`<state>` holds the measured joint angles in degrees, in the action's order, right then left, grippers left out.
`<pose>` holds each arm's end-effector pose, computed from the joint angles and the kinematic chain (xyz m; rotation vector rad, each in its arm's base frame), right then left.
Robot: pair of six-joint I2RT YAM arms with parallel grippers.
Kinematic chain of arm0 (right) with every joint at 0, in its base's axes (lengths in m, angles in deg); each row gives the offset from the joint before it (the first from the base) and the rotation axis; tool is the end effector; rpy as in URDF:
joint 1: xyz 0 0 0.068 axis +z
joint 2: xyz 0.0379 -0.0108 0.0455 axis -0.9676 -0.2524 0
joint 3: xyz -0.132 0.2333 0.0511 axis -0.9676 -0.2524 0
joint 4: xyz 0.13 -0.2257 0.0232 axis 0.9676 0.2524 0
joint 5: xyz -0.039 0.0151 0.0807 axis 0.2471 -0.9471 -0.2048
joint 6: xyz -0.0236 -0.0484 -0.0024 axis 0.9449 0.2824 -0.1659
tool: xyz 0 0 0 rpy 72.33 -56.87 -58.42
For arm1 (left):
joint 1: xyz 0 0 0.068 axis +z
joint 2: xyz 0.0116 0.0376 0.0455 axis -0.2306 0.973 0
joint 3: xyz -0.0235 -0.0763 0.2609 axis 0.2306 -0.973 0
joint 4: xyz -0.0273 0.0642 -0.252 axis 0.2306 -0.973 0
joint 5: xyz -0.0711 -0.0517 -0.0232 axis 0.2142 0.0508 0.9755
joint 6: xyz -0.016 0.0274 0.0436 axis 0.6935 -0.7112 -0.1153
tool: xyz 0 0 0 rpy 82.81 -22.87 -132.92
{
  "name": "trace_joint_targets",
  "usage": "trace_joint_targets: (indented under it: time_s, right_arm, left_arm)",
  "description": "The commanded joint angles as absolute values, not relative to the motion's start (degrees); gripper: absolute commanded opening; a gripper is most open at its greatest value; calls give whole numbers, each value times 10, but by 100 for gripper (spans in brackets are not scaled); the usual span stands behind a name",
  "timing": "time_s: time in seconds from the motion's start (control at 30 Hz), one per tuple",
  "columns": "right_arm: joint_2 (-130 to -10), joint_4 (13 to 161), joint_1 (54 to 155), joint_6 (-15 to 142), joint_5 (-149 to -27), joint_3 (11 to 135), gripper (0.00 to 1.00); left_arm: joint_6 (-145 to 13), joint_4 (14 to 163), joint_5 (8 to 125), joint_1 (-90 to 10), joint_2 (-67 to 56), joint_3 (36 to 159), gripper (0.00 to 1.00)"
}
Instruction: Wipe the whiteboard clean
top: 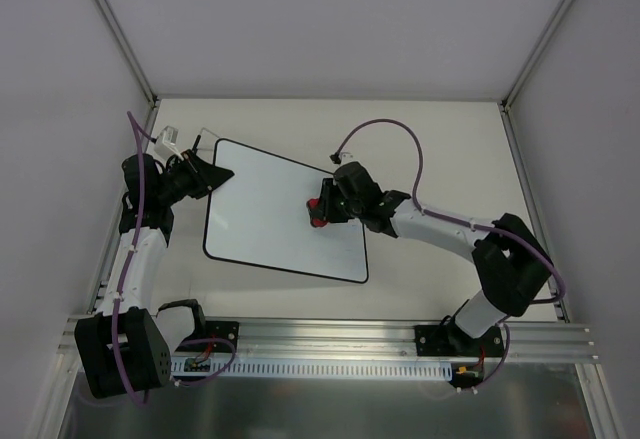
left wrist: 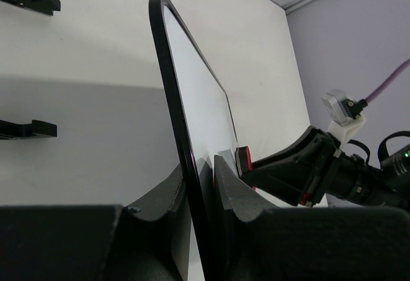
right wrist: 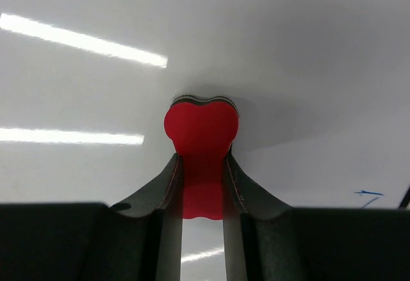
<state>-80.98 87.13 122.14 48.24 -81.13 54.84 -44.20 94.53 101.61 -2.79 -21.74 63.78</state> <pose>0.2429 0.2592 0.2245 -0.4978 2.2139 0.6792 0.2341 0.0188 0.2875 -0.1446 1.8268 -0.9573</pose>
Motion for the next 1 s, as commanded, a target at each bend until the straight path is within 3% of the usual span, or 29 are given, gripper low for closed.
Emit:
trace_joint_targets:
  time_s: [0.0, 0.27, 0.53, 0.77, 0.97]
  right_arm:
    - [-811, 887, 1257, 462, -852, 547, 0]
    - [-778, 885, 1210, 453, -811, 449, 0]
    - [-728, 851, 1100, 462, -808, 315, 0]
    - [-721, 837, 1085, 466, -835, 305, 0]
    - [-709, 848, 1138, 486, -873, 354, 0]
  left_arm:
    - [-510, 1070, 1051, -40, -248, 679, 0]
    - [-508, 1065, 1048, -40, -251, 681, 0]
    - [-509, 1063, 1050, -39, -251, 684, 0]
    - [-508, 1063, 1047, -39, -251, 682, 0]
    - [-508, 1063, 1049, -40, -250, 683, 0]
